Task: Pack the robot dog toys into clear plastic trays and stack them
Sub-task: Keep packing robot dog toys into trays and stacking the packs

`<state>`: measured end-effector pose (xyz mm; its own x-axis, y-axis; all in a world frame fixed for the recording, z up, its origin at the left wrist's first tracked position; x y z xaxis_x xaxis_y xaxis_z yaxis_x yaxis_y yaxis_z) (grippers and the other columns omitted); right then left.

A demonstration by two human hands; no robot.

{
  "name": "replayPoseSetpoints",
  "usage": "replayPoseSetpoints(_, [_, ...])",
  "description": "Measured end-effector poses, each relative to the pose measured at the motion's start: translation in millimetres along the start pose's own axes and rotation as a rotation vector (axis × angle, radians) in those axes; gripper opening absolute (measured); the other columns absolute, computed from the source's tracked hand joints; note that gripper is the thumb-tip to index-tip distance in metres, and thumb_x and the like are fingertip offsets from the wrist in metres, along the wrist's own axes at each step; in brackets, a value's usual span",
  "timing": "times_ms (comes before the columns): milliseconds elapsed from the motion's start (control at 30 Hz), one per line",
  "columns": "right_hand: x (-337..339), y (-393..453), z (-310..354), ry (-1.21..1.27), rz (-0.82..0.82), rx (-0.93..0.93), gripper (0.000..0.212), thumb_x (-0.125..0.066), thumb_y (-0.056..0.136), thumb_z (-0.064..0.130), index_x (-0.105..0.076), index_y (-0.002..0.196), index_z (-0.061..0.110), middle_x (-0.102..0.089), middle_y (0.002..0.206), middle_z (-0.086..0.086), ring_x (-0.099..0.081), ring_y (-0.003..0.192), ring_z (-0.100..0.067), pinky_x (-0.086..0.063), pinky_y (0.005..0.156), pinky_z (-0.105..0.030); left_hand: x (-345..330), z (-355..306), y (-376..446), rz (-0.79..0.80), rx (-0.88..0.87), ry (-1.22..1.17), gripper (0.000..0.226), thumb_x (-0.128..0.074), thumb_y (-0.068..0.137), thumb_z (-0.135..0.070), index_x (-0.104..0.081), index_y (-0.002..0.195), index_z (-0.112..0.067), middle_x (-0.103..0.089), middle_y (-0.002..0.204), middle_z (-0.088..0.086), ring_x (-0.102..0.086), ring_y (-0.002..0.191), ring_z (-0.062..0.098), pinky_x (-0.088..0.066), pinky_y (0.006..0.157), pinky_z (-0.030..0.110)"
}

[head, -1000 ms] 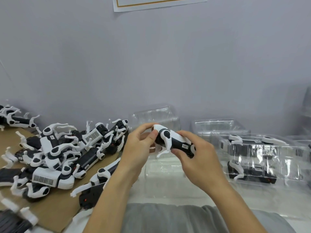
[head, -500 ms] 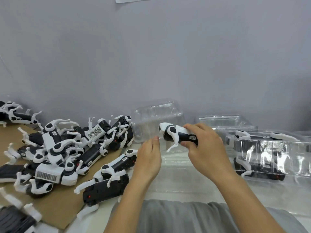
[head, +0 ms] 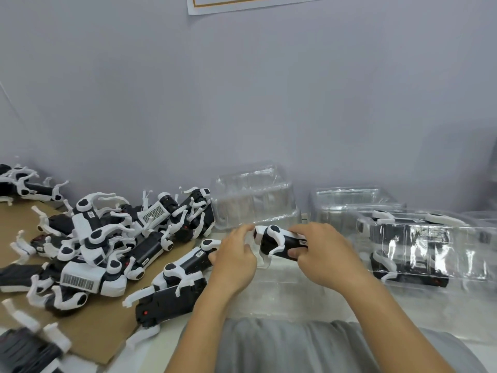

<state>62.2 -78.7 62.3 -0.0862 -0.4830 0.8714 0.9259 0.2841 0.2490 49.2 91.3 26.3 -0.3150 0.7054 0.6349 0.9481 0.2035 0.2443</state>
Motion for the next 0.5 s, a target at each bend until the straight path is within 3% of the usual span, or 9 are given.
replayPoseSetpoints(100, [6.6, 2.2, 0.6, -0.053, -0.061, 0.025, 0.014, -0.062, 0.09, 0.022, -0.064, 0.101, 0.031, -0.054, 0.093, 0.009, -0.05, 0.101, -0.023, -0.04, 0.083, -0.039, -2.4, 4.7, 0.5, 0.047, 0.056, -0.031, 0.044, -0.035, 0.101, -0.003, -0.051, 0.138, -0.021, -0.052, 0.143, -0.003, -0.044, 0.135, 0.017, -0.028, 0.117, 0.047])
replayPoseSetpoints(200, [8.8, 2.6, -2.3, -0.053, -0.03, 0.032, 0.012, -0.064, 0.089, 0.021, -0.065, 0.096, 0.03, -0.055, 0.092, 0.008, -0.05, 0.102, -0.024, -0.039, 0.082, -0.038, -2.4, 7.6, 0.7, 0.042, 0.065, -0.057, 0.044, -0.036, 0.099, -0.001, -0.054, 0.135, -0.02, -0.054, 0.139, -0.003, -0.047, 0.129, 0.015, -0.029, 0.117, 0.047])
replayPoseSetpoints(267, [4.0, 2.1, -3.9, -0.058, 0.035, 0.041, 0.011, -0.066, 0.087, 0.019, -0.066, 0.093, 0.029, -0.061, 0.095, 0.005, -0.051, 0.102, -0.025, -0.04, 0.083, -0.038, -3.7, 8.6, -0.3, 0.036, 0.055, -0.096, 0.043, -0.037, 0.1, 0.0, -0.055, 0.134, -0.018, -0.054, 0.139, -0.001, -0.048, 0.125, 0.012, -0.031, 0.116, 0.04])
replayPoseSetpoints(367, [-5.8, -0.2, -0.8, -0.089, 0.056, 0.073, 0.018, -0.065, 0.088, 0.019, -0.066, 0.101, 0.031, -0.059, 0.101, 0.004, -0.046, 0.106, -0.023, -0.037, 0.087, -0.04, -5.2, 8.1, -3.3, 0.021, 0.033, -0.146, 0.041, -0.037, 0.101, -0.001, -0.055, 0.135, -0.015, -0.053, 0.14, 0.0, -0.045, 0.12, 0.005, -0.031, 0.104, 0.021])
replayPoseSetpoints(500, [-13.1, -2.9, -2.4, 0.005, 0.075, 0.075, 0.019, -0.066, 0.083, 0.018, -0.067, 0.1, 0.026, -0.065, 0.097, 0.002, -0.056, 0.099, -0.023, -0.046, 0.087, -0.039, -5.7, 8.2, -6.2, 0.012, 0.018, -0.174, 0.04, -0.036, 0.102, -0.003, -0.057, 0.133, -0.015, -0.051, 0.139, 0.001, -0.042, 0.119, 0.004, -0.028, 0.098, 0.014])
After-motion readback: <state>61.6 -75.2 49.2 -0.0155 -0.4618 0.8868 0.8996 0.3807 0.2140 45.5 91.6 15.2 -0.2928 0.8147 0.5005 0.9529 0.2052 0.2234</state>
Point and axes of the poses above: each hand's wrist, its own y-axis towards the middle knuckle, its own x-axis out of the back of the hand, z = x × y, the point moved 5 cm from there along y, towards the middle knuckle
